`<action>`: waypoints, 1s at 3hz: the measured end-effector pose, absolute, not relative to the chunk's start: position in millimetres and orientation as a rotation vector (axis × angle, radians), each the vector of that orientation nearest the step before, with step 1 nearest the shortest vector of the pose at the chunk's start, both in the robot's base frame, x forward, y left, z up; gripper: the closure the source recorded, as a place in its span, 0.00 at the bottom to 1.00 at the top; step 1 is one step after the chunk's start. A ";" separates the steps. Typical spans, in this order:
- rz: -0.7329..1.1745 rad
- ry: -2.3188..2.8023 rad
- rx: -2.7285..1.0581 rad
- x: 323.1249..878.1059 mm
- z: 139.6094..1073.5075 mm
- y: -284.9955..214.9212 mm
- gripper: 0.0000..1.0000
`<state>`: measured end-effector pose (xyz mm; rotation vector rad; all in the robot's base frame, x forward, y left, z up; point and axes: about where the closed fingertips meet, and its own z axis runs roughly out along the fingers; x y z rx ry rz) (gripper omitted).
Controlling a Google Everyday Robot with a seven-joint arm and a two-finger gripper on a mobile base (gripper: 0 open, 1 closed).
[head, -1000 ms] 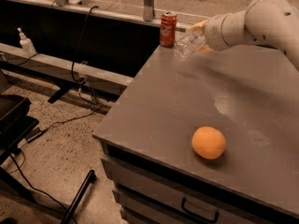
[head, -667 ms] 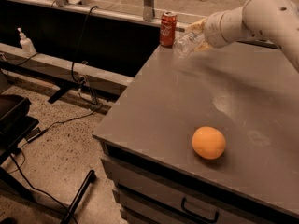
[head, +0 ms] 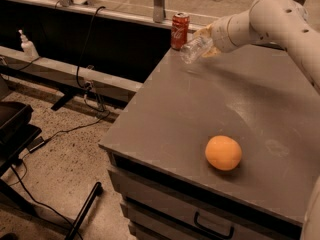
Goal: Move water bottle near coke can
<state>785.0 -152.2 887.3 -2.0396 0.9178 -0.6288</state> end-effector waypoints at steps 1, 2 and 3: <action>-0.615 0.928 -2.056 789.1 880.7 -147.5 1.00; -0.610 0.927 -2.058 789.6 878.2 -145.3 0.84; -0.603 0.925 -2.061 790.1 875.1 -142.3 0.53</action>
Offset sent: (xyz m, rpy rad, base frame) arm 0.0038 0.0042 -0.0061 -0.0070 0.0171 -0.0004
